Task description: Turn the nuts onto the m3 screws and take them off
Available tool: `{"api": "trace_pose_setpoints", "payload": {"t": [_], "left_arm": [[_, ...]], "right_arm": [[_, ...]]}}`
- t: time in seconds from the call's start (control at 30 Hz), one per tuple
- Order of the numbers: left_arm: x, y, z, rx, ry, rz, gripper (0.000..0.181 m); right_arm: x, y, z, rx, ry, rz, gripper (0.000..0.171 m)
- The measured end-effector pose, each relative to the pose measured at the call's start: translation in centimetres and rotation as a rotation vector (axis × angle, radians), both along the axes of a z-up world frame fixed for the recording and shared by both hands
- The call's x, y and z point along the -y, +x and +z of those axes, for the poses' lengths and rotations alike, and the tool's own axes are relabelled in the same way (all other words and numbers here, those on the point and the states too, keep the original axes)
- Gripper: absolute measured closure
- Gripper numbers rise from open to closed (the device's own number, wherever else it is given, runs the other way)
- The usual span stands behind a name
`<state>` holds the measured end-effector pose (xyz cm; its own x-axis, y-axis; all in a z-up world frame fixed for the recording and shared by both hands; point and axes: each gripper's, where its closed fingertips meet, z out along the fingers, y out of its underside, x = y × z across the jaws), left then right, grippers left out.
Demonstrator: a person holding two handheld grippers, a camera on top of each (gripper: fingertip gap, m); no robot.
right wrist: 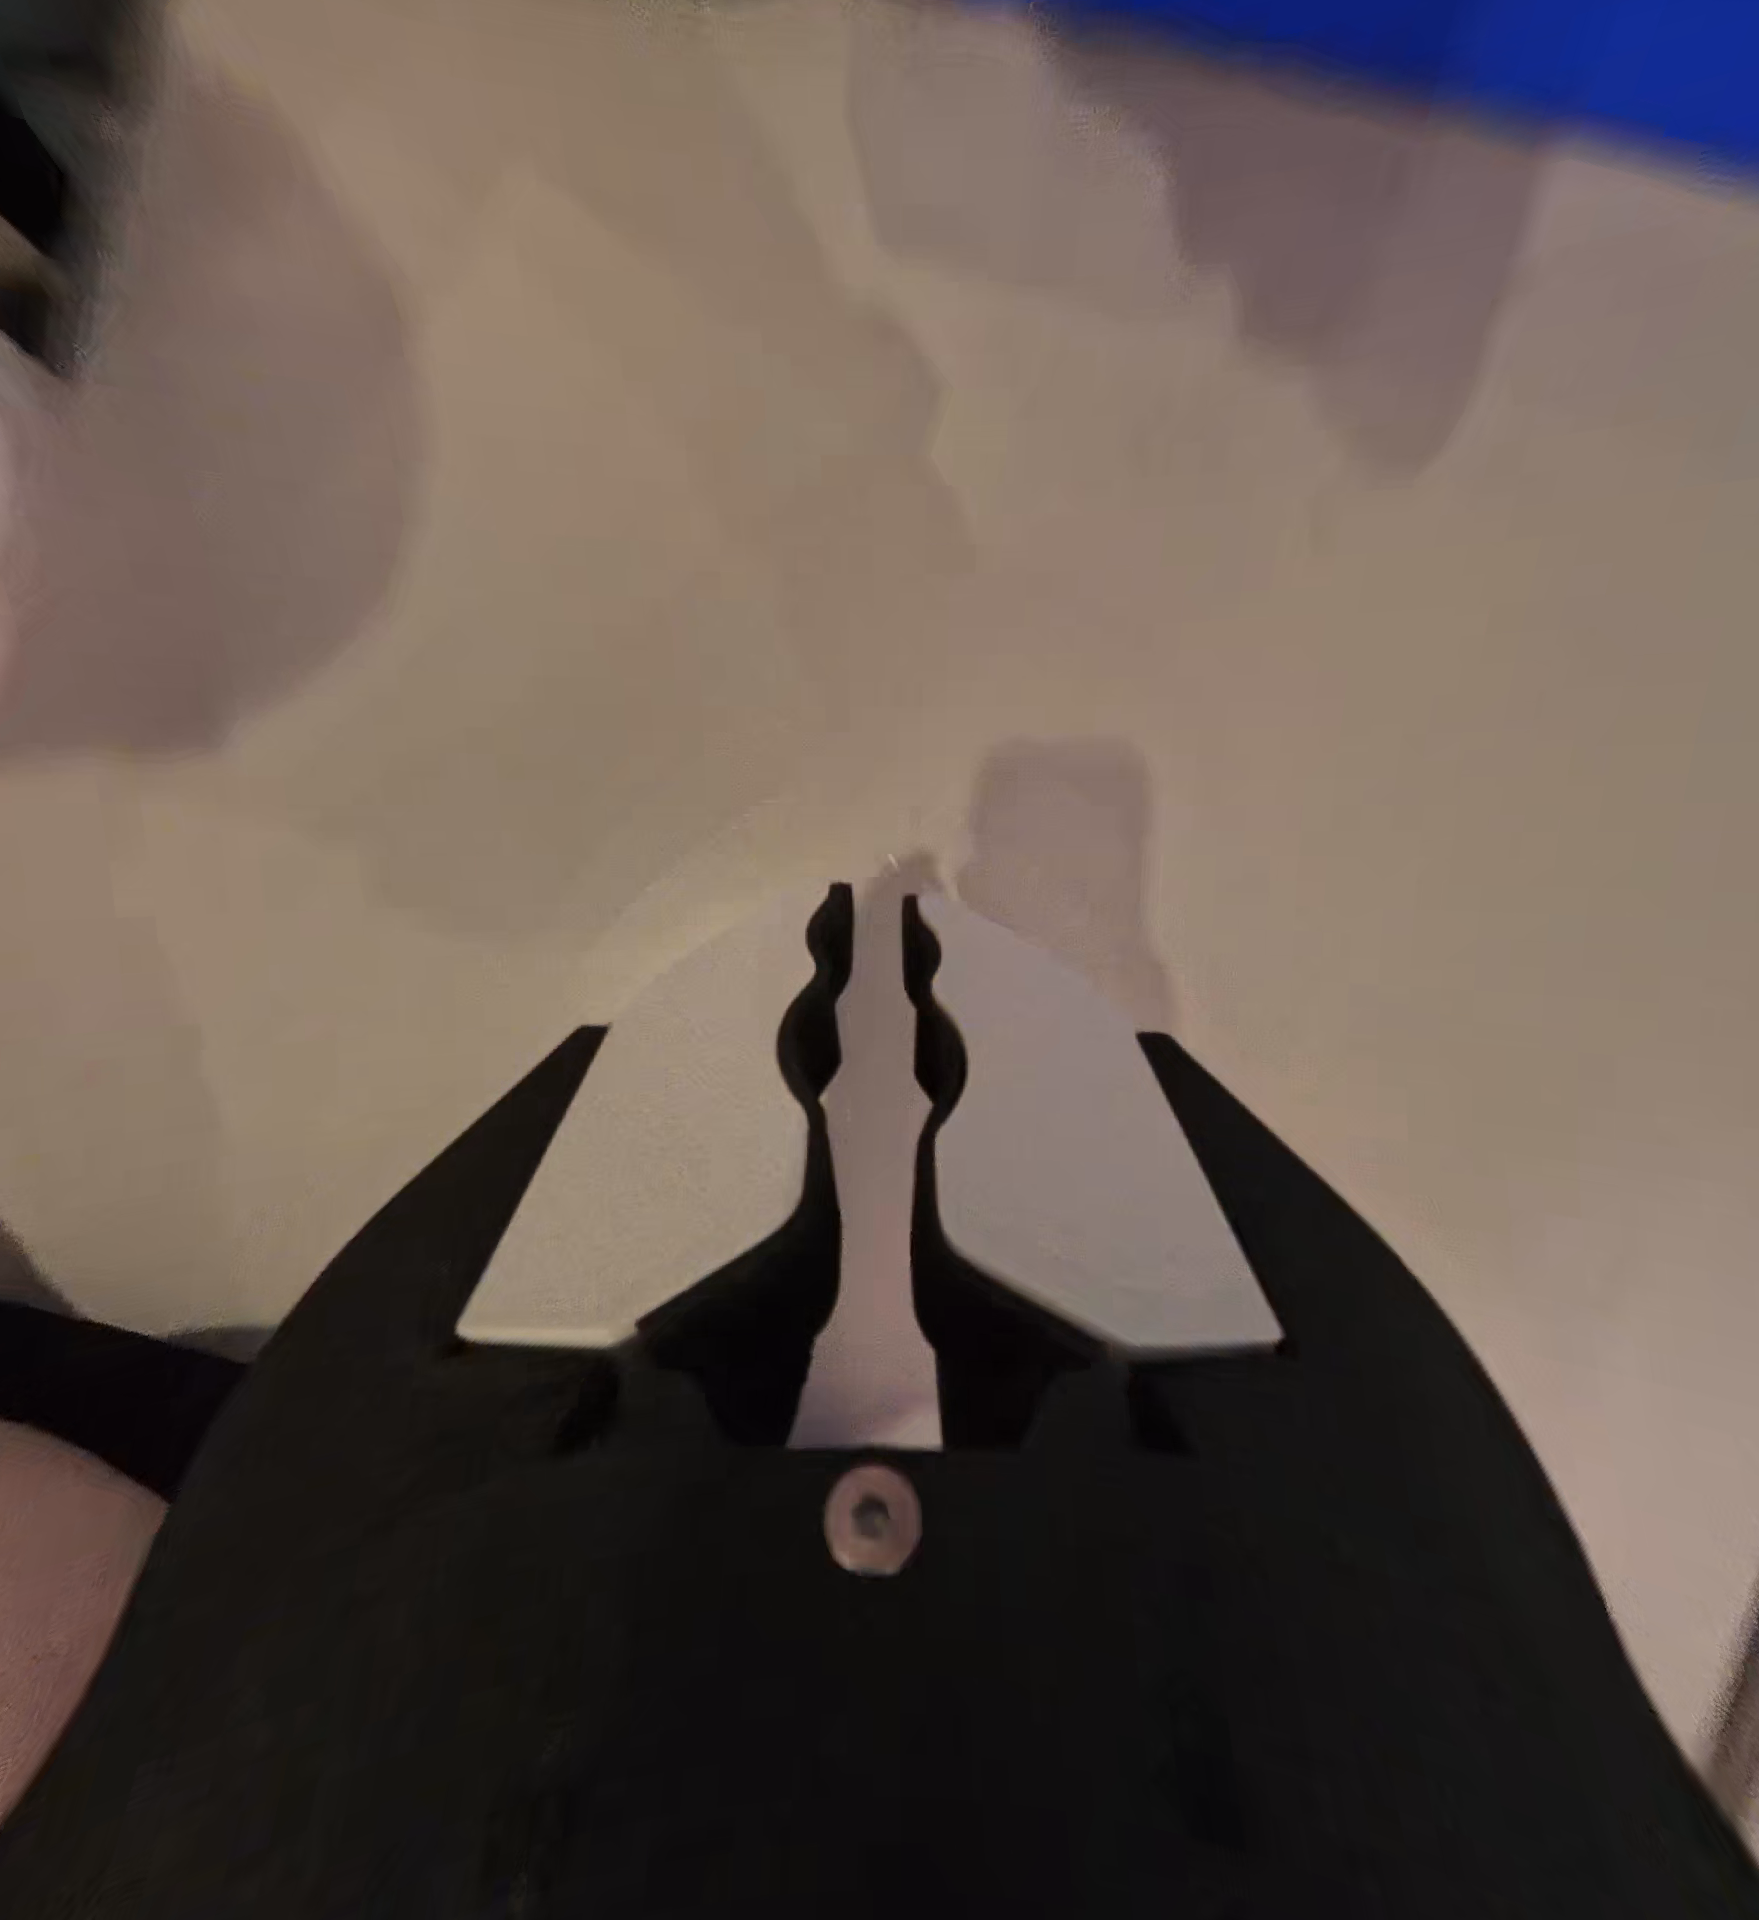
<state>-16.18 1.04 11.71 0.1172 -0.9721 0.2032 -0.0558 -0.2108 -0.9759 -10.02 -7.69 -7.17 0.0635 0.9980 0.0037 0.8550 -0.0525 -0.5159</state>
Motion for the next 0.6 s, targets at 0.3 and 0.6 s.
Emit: {"api": "trace_pose_setpoints", "payload": {"t": [0.3,0.6], "left_arm": [[-0.1,-1.7,1.5,0.023,0.037,0.034,0.18],[0.6,-1.5,1.4,0.004,0.042,0.005,0.18]], "right_arm": [[0.3,-1.9,-6.9,0.314,0.051,0.125,0.162],[-0.5,-1.4,-8.2,0.365,0.081,0.132,0.157]]}}
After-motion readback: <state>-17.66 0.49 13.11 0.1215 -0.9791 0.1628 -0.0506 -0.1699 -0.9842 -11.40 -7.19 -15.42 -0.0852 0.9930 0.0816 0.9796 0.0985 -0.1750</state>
